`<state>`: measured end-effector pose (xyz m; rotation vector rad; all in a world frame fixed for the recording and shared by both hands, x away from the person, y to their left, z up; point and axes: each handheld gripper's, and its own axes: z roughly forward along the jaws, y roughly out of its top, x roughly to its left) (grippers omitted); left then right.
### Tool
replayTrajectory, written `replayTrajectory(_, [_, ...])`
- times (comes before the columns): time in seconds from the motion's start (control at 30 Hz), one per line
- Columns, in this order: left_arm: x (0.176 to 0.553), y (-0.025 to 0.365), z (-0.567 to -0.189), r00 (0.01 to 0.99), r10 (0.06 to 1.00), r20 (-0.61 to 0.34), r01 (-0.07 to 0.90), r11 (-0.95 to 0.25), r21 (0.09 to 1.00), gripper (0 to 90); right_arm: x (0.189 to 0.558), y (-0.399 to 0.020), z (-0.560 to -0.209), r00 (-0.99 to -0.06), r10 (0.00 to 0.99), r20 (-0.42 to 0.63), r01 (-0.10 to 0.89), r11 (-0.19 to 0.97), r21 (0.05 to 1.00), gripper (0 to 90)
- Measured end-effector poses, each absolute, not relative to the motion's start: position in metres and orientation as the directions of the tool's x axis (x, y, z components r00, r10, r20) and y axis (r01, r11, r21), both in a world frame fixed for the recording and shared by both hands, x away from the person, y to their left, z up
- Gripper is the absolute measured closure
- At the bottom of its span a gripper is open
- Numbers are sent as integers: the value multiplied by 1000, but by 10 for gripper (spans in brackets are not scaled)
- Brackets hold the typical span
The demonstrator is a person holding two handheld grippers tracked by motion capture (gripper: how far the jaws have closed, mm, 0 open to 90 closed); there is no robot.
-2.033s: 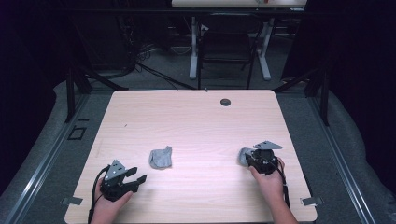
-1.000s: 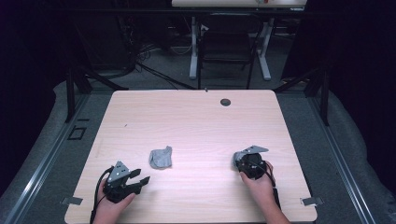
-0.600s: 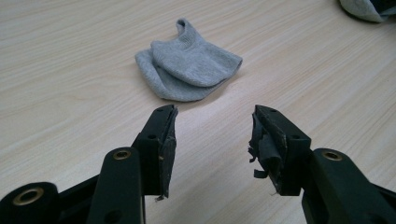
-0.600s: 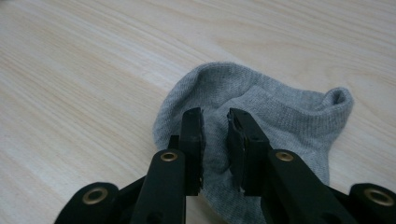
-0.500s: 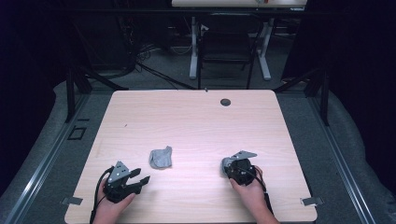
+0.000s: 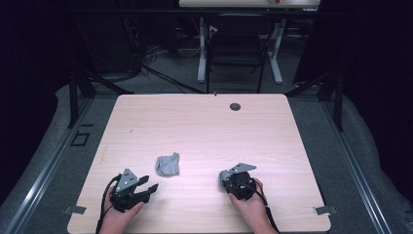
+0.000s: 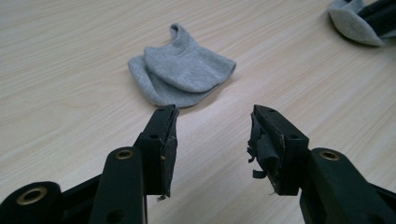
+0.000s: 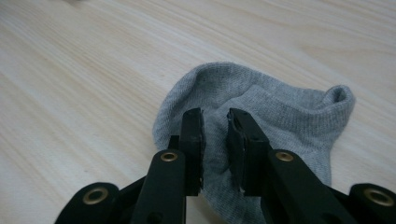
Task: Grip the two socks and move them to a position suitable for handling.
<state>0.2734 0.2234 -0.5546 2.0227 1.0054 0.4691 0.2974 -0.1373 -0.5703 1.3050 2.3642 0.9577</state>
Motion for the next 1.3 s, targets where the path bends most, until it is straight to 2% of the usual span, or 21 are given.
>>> replayTrajectory(0.33, [307, 211, -550, 562, 826, -31, 519, -323, 791, 672, 283, -115, -572, -587, 810, 18, 603, 422, 677, 755])
replayTrajectory(0.53, [333, 197, -555, 522, 852, -27, 550, -312, 775, 760, 279, -107, -573, -591, 805, 41, 605, 410, 682, 752])
replayTrajectory(0.8, [350, 176, -577, 530, 848, -29, 599, -350, 720, 767, 271, -95, -574, -614, 788, 38, 583, 421, 694, 746])
replayTrajectory(1.1, [353, 134, -579, 591, 805, -55, 568, -367, 737, 770, 265, -81, -575, -638, 769, 39, 571, 439, 694, 742])
replayTrajectory(1.3, [353, 113, -577, 640, 768, -22, 537, -426, 729, 768, 260, -67, -575, -651, 757, 50, 565, 440, 698, 737])
